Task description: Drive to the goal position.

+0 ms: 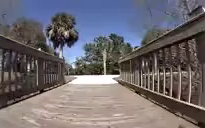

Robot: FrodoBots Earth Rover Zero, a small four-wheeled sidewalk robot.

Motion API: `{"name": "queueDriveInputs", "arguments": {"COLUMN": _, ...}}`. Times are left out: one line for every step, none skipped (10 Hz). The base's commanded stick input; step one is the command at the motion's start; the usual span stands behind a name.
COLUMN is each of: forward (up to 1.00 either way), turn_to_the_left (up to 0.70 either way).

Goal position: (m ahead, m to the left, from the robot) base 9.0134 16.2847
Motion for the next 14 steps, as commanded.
{"name": "queueDriveInputs", "arguments": {"forward": 0.7, "turn_to_the_left": 0.0}}
{"name": "queueDriveInputs", "arguments": {"forward": 0.7, "turn_to_the_left": 0.0}}
{"name": "queueDriveInputs", "arguments": {"forward": 0.7, "turn_to_the_left": 0.0}}
{"name": "queueDriveInputs", "arguments": {"forward": 0.7, "turn_to_the_left": 0.0}}
{"name": "queueDriveInputs", "arguments": {"forward": 0.7, "turn_to_the_left": 0.0}}
{"name": "queueDriveInputs", "arguments": {"forward": 0.7, "turn_to_the_left": 0.0}}
{"name": "queueDriveInputs", "arguments": {"forward": 0.7, "turn_to_the_left": 0.0}}
{"name": "queueDriveInputs", "arguments": {"forward": 0.7, "turn_to_the_left": 0.0}}
{"name": "queueDriveInputs", "arguments": {"forward": 0.7, "turn_to_the_left": 0.0}}
{"name": "queueDriveInputs", "arguments": {"forward": 0.7, "turn_to_the_left": 0.0}}
{"name": "queueDriveInputs", "arguments": {"forward": 0.7, "turn_to_the_left": 0.0}}
{"name": "queueDriveInputs", "arguments": {"forward": 0.7, "turn_to_the_left": 0.0}}
{"name": "queueDriveInputs", "arguments": {"forward": 0.7, "turn_to_the_left": 0.0}}
{"name": "queueDriveInputs", "arguments": {"forward": 0.7, "turn_to_the_left": 0.0}}
